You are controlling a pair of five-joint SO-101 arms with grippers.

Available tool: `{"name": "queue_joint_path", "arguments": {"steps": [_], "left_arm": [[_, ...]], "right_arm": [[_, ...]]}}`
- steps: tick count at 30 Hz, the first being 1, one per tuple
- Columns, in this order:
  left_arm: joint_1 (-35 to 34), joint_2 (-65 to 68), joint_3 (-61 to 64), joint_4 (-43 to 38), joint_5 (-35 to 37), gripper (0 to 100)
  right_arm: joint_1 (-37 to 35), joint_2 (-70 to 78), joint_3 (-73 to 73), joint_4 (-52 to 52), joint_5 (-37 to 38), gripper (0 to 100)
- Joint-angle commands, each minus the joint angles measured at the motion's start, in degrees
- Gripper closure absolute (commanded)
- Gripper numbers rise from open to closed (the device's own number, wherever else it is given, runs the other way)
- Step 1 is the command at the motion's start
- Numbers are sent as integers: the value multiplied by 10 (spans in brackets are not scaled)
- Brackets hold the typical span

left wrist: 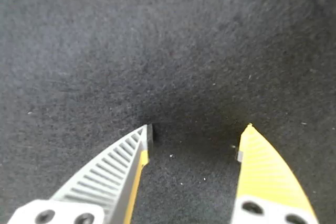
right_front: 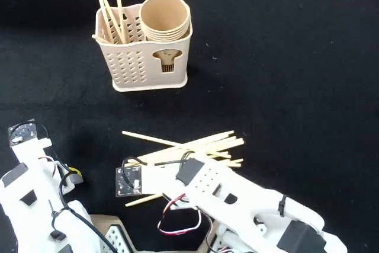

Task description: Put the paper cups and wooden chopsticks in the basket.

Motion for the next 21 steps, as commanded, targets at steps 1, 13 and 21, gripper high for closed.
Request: {"name": "queue_joint_path", "arguments": {"steps": [1,13,21], "left_arm": [[7,-4,1,-11,5,719],[7,-4,1,-11,5,719],[7,-4,1,-11,6,719]], "right_arm": [[9,10,7,18,22,818],[35,14,10,21,55,802],[62,69,-10,21,69,807]]}}
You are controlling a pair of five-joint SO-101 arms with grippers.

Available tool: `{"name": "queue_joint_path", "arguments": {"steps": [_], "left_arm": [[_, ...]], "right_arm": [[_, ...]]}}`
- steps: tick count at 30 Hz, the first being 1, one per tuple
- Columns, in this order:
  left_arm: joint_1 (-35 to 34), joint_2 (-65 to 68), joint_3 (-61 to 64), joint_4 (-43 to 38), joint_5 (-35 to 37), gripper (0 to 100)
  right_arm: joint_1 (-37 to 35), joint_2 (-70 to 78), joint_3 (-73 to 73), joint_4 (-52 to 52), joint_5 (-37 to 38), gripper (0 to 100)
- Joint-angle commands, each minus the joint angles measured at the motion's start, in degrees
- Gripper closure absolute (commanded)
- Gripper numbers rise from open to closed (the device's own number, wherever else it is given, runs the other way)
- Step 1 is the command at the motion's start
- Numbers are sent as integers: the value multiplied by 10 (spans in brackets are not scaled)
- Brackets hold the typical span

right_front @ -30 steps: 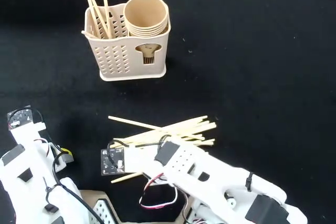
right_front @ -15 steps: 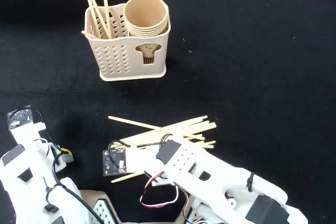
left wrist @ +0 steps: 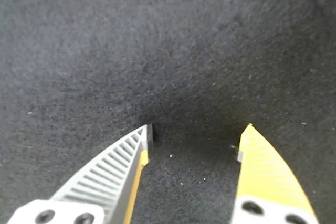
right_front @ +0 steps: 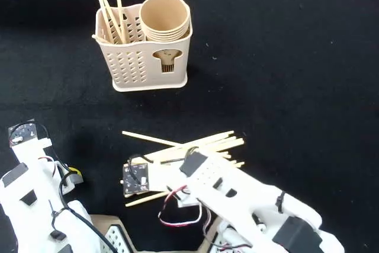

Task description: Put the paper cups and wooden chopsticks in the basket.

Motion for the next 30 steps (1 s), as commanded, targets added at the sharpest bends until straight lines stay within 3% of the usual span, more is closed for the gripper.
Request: {"name": "queue_joint_path", "arguments": {"steps": [1,4,9,23,30], "left_arm": [[7,-4,1,-11,6,719],[7,-4,1,-11,6,719],[7,-4,1,-11,6,719],[7,-4,1,-11,6,719],[7,-4,1,-11,6,719]], "right_arm": [[13,37,-12,11,5,807],[12,46,-21,10,6,831],[11,48,-25,11,7,989],[16,45,-73,12,4,986],[105,45,-137,12,7,986]]}}
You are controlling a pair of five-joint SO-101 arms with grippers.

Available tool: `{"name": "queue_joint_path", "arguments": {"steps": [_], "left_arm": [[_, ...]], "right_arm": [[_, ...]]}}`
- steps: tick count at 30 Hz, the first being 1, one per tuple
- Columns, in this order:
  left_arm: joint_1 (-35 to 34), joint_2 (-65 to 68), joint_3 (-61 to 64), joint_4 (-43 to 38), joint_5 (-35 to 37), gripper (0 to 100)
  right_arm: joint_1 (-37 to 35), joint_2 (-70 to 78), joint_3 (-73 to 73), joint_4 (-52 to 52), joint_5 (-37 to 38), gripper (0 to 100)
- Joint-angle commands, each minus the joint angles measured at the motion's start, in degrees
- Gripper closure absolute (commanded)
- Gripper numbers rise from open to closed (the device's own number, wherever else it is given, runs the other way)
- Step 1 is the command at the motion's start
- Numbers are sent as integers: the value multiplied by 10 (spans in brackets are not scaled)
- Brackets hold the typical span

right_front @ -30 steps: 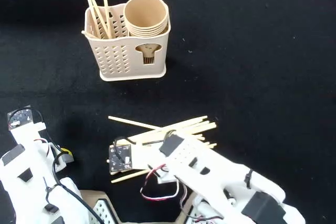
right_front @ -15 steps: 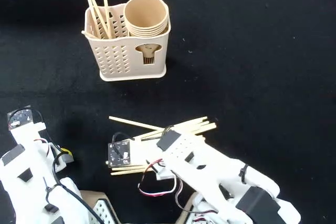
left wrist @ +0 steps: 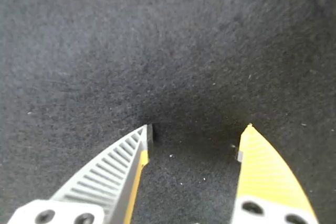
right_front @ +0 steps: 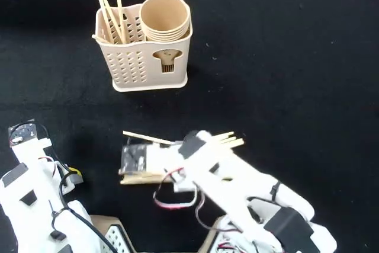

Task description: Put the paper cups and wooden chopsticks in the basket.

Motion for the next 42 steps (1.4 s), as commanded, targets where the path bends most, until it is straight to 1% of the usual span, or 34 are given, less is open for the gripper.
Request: {"name": "queue_joint_path", "arguments": {"steps": [1,14,15,19,20,27,32,37,42], "left_arm": [[7,-4,1,-11,6,719],[7,-4,1,-11,6,719],[7,-4,1,-11,6,719],[7,-4,1,-11,6,719],[7,-4,1,-11,6,719],[7,-4,1,-11,6,719],[7,-4,2,-11,6,719],[7,-4,2,-11,6,719],[7,-4,2,-11,6,719]], "right_arm": [[48,5,-45,2,6,986],[54,9,-37,1,4,982],[54,9,-36,1,4,973],[54,7,-22,-3,4,866],[54,7,-20,-4,4,854],[52,8,-21,-4,4,875],[31,8,-11,-6,4,875],[26,9,16,-50,4,875],[27,9,32,-69,4,875]]}}
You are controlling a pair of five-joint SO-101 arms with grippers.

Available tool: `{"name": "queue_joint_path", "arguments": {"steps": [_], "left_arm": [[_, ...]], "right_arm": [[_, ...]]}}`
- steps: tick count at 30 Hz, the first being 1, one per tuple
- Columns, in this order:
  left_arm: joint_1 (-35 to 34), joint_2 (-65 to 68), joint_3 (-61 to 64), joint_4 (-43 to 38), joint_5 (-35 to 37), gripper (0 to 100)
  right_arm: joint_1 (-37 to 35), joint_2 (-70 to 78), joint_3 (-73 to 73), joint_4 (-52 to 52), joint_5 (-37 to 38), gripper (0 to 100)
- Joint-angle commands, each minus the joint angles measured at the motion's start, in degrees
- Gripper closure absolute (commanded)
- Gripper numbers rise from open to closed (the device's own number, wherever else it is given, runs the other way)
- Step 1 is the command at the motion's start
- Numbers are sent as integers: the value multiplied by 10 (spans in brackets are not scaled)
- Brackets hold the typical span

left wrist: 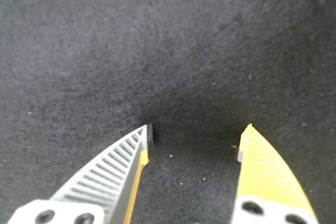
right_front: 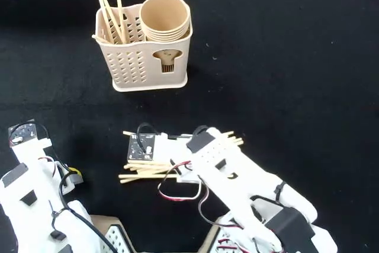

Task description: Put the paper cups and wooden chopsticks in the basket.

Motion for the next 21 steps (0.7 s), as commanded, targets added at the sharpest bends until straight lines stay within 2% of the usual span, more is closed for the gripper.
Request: {"name": "queue_joint_path", "arguments": {"steps": [1,7,11,21], "left_arm": [[7,-4,0,-11,6,719],[7,-4,0,-11,6,719],[7,-4,0,-11,6,719],[7,-4,0,-11,6,719]], "right_arm": [[-7,9,4,-17,3,875],[-6,10,5,-16,5,889],[-6,10,2,-13,5,985],[-7,5,-6,7,4,970]]}}
